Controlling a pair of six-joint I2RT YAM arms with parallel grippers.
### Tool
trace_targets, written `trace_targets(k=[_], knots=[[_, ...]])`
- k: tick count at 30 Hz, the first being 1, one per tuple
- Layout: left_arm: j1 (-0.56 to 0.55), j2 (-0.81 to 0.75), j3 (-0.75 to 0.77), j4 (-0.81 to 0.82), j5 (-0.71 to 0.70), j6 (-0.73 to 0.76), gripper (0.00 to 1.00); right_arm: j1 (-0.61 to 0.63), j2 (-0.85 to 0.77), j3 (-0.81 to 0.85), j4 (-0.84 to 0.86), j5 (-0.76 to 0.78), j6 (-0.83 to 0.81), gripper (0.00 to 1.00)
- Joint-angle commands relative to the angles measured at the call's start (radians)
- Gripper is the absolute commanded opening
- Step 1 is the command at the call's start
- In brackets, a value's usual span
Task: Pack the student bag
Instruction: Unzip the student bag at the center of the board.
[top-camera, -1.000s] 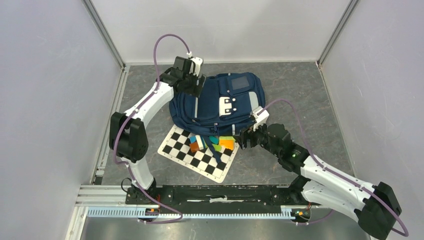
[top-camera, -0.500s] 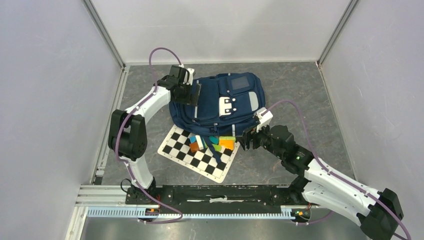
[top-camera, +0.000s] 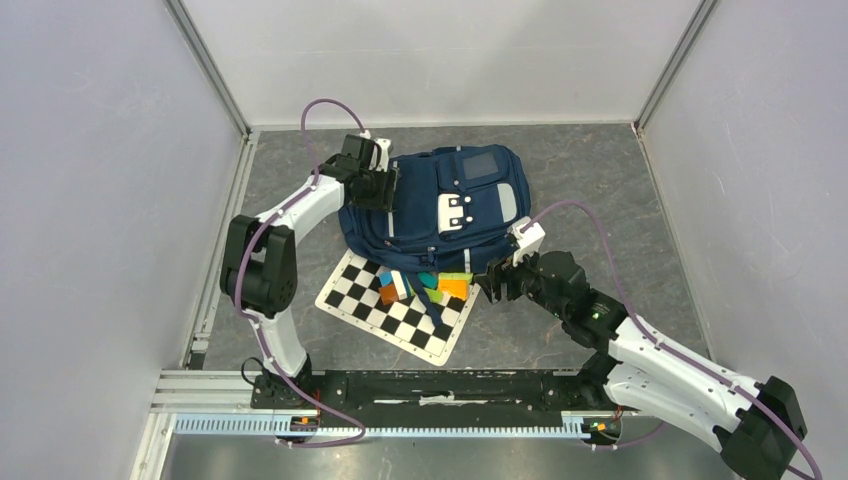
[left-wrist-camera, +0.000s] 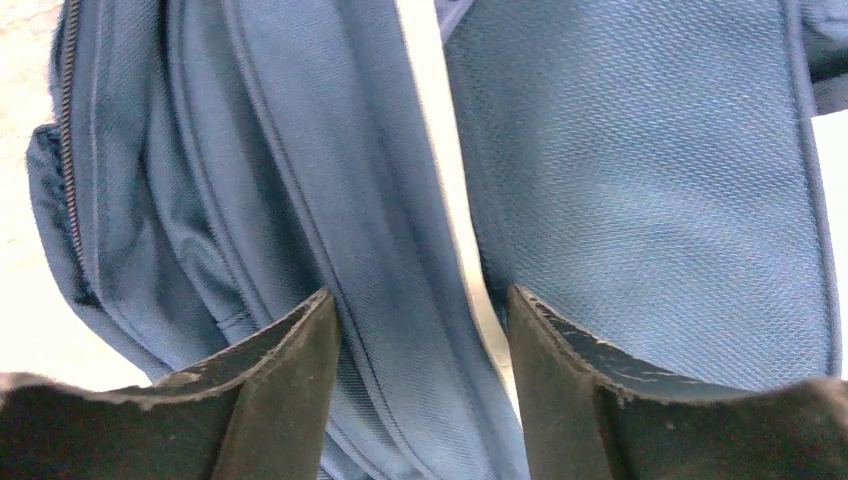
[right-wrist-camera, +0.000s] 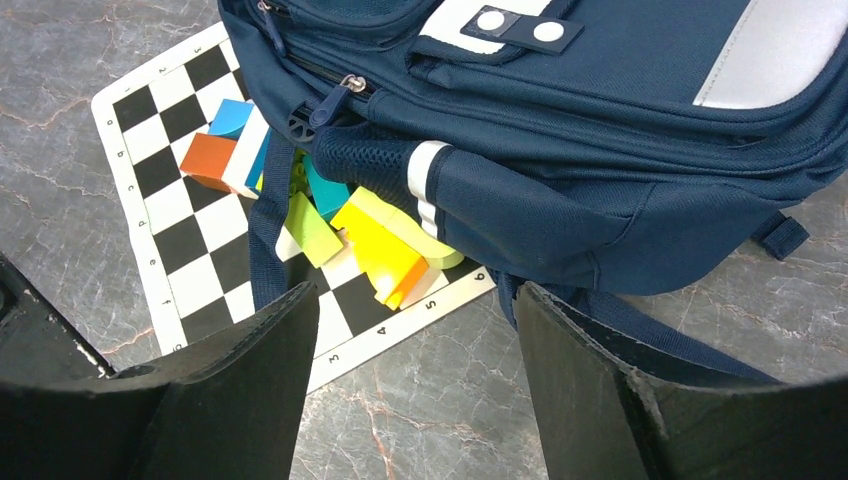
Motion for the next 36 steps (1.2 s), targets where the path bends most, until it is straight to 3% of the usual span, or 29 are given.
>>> trace_targets(k=[1, 15, 20, 27, 36], knots=[[0.021, -0.033, -0.017, 0.054, 0.017, -0.034, 0.61, 0.001, 0.008, 0.008, 0.01, 0.011, 0.008, 0.76], [0.074, -0.029, -0.036, 0.065, 0.154, -0.065, 0.32, 0.0, 0.035, 0.037, -0.03, 0.089, -0.01, 0.79], [0.084, -0.018, -0.049, 0.081, 0.23, -0.091, 0.02, -0.001, 0.034, 0.061, -0.045, 0.185, -0.035, 0.84], [0.085, -0.096, -0.173, 0.16, 0.32, -0.218, 0.02, 0.017, 0.166, 0.191, -0.018, 0.18, -0.049, 0.8], [0.11, -0.079, -0.212, 0.16, 0.29, -0.225, 0.02, 0.137, 0.567, 0.498, 0.099, 0.256, -0.163, 0.83]])
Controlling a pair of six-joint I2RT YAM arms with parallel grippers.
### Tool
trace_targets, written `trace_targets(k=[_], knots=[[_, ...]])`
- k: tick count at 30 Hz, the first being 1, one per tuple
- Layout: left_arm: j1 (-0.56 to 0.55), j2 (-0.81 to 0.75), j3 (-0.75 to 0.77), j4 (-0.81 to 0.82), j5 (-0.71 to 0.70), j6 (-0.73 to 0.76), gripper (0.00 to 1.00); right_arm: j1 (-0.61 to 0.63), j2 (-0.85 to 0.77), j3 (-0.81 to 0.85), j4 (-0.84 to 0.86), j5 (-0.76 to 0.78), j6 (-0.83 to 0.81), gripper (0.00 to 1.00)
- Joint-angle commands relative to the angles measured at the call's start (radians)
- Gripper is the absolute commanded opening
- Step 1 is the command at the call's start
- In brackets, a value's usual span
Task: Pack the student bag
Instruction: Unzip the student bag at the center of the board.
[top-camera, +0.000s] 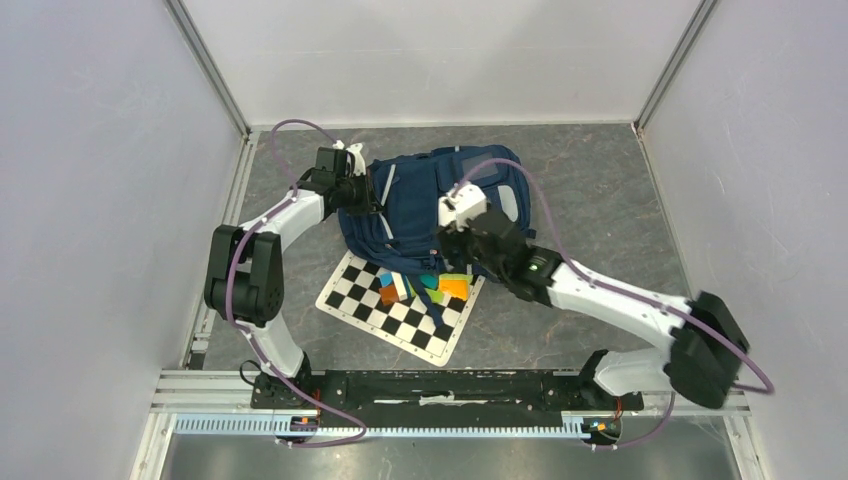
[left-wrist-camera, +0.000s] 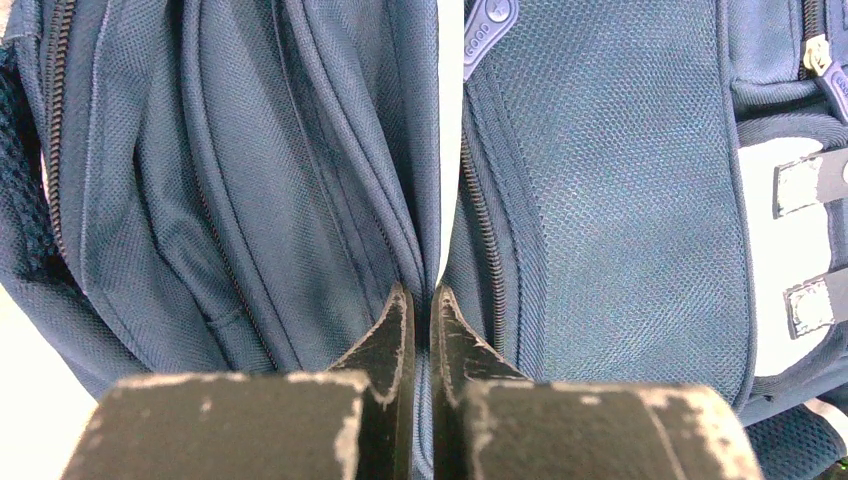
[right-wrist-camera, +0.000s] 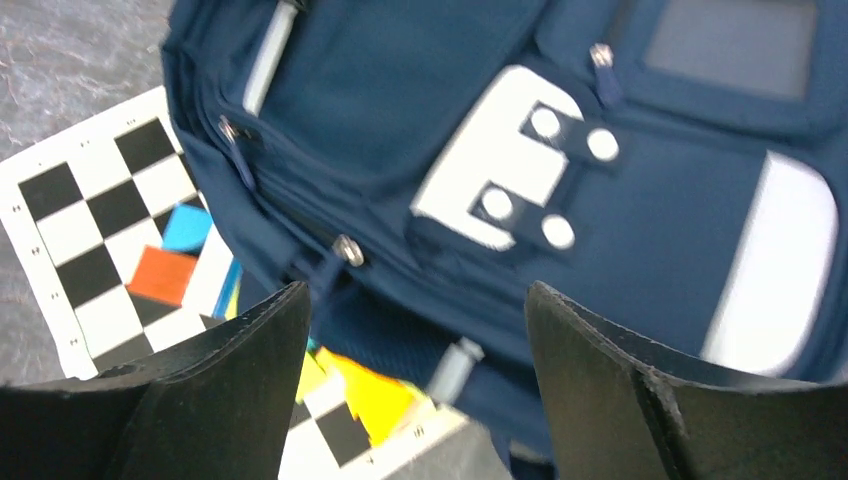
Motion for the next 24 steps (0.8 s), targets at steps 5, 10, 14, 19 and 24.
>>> trace_targets(k=[5, 10, 14, 19, 24], knots=[[0.018, 0.008, -0.006, -0.052, 0.08, -0.041, 0.02, 0.062, 0.397, 0.374, 0.124, 0.027, -0.158, 0.86], [0.019, 0.001, -0.012, -0.046, 0.084, -0.053, 0.02, 0.062, 0.615, 0.592, 0.08, 0.055, -0.184, 0.87], [0.019, 0.008, -0.005, -0.061, 0.073, -0.043, 0.02, 0.062, 0.731, 0.681, 0.097, 0.1, -0.189, 0.87], [0.022, 0.011, -0.002, -0.062, 0.071, -0.047, 0.02, 0.063, 0.842, 0.77, 0.078, 0.171, -0.191, 0.85], [0.031, 0.013, -0.002, -0.06, 0.072, -0.053, 0.02, 0.061, 0.903, 0.792, 0.069, 0.206, -0.181, 0.81]])
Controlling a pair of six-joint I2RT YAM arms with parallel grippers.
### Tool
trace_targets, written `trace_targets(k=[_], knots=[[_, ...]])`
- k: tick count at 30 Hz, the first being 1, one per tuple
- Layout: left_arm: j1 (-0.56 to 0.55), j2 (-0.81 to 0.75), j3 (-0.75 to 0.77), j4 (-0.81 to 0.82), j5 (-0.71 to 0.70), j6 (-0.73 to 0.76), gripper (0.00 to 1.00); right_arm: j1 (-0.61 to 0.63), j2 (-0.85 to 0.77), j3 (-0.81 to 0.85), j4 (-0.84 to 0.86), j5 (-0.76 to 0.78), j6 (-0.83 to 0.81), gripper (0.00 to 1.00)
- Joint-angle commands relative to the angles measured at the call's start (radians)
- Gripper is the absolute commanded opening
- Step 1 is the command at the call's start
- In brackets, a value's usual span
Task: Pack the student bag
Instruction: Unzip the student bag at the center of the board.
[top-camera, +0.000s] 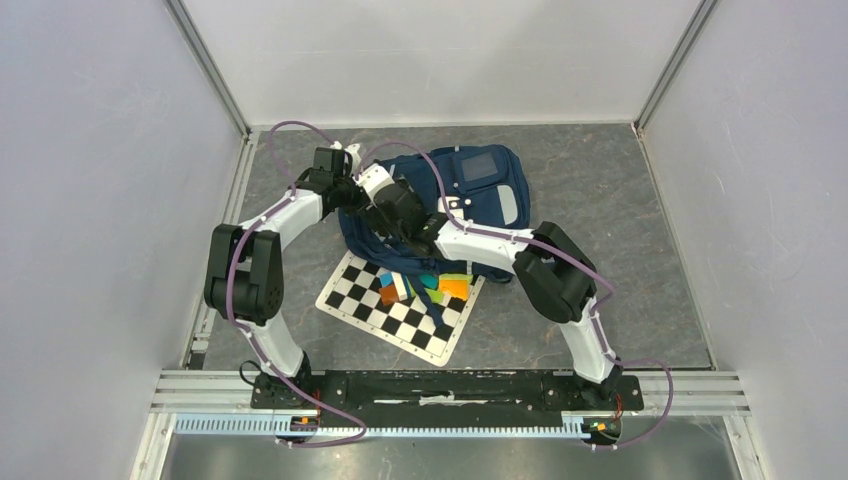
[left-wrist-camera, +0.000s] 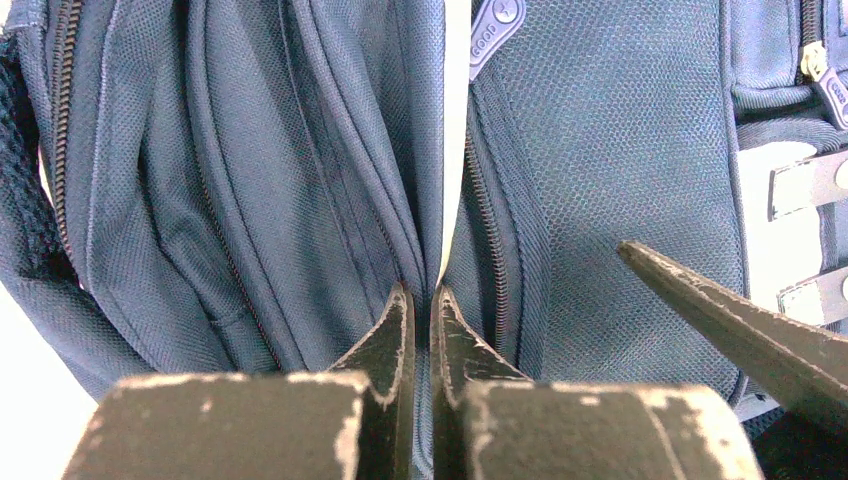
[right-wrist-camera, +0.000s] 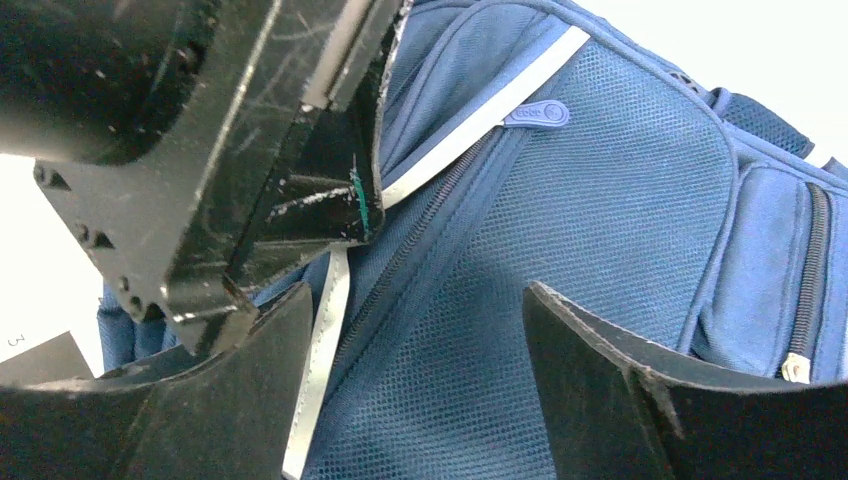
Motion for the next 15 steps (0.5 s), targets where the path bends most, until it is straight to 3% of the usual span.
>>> trace_targets(k=[1, 5, 15], knots=[[0.012, 0.009, -0.003, -0.059, 0.043, -0.039, 0.02, -0.003, 0.039, 0.048, 0.003, 0.073, 0.002, 0.8], [0.022, 0.01, -0.004, -0.056, 0.047, -0.041, 0.02, -0.015, 0.047, 0.014, 0.002, 0.082, 0.05, 0.69], [0.037, 0.022, -0.004, -0.051, 0.062, -0.048, 0.02, -0.084, -0.025, -0.141, 0.061, 0.079, 0.112, 0.64]])
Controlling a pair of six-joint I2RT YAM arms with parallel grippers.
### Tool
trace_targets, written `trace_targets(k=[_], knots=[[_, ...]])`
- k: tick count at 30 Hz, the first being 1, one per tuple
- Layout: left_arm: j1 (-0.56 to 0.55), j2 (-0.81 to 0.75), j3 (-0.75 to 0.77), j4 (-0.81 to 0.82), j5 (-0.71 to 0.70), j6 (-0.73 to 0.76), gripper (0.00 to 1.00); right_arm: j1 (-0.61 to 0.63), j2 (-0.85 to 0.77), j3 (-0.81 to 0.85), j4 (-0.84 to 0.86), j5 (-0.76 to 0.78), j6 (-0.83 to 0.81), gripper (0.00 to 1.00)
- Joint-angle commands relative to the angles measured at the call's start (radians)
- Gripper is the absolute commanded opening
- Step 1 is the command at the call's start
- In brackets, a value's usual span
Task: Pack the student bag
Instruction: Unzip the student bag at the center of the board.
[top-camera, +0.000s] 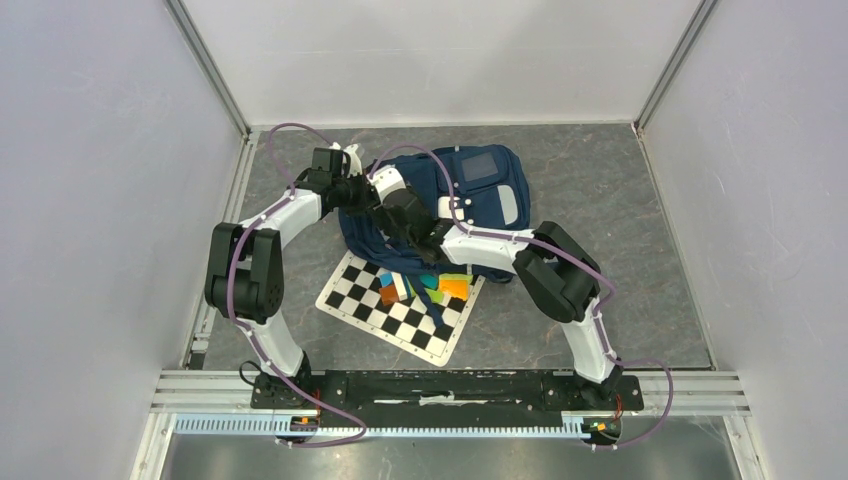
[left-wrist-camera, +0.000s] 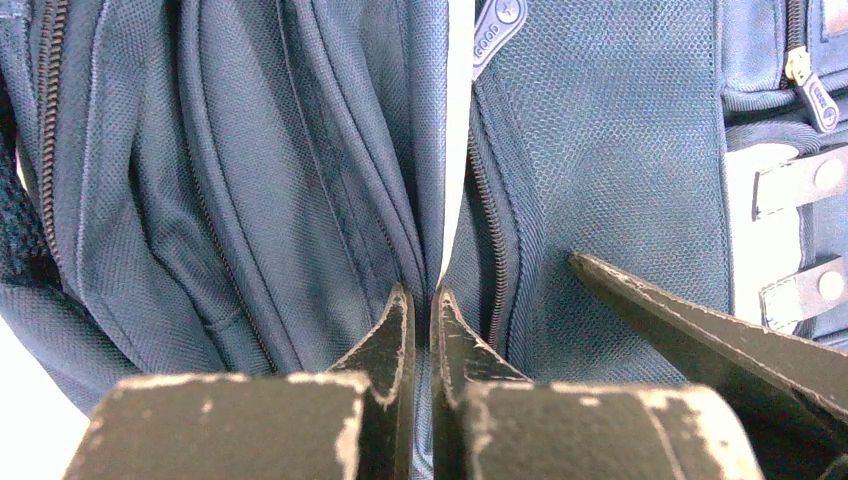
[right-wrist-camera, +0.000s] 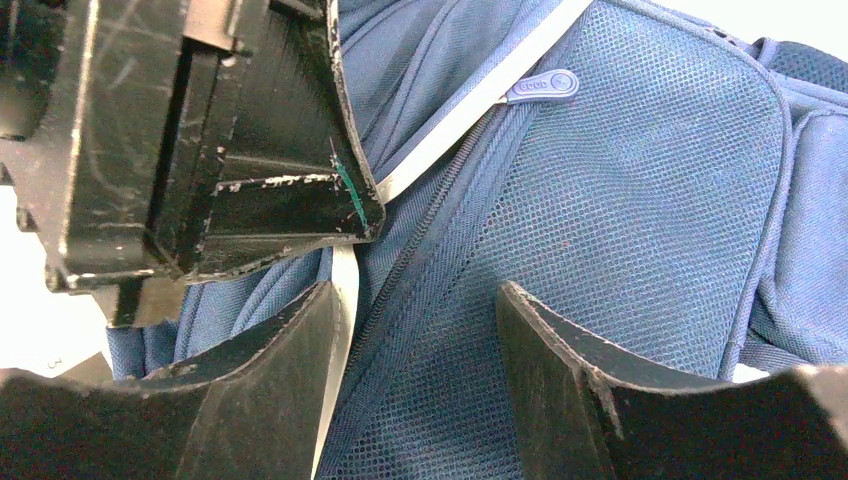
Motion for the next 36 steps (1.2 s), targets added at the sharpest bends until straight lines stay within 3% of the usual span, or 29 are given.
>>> trace_targets(k=[1, 4, 10, 21, 28, 36], knots=[[0.018, 0.006, -0.005, -0.053, 0.033, -0.027, 0.02, -0.076, -0.025, -0.056, -0.058, 0.085, 0.0, 0.64], [0.018, 0.003, -0.006, -0.049, 0.037, -0.029, 0.02, -0.08, -0.007, -0.04, -0.06, 0.082, -0.024, 0.57], [0.018, 0.004, -0.009, -0.048, 0.037, -0.026, 0.02, -0.087, 0.027, -0.013, -0.081, 0.138, -0.043, 0.55], [0.018, 0.005, -0.009, -0.052, 0.031, -0.016, 0.02, -0.176, 0.023, 0.003, -0.091, -0.003, 0.071, 0.46], [0.018, 0.011, -0.006, -0.051, 0.043, -0.015, 0.02, -0.233, -0.03, -0.068, 0.006, -0.245, 0.175, 0.63], [0.018, 0.013, -0.003, -0.053, 0.045, -0.012, 0.02, -0.245, -0.097, -0.069, 0.022, -0.312, 0.192, 0.76]])
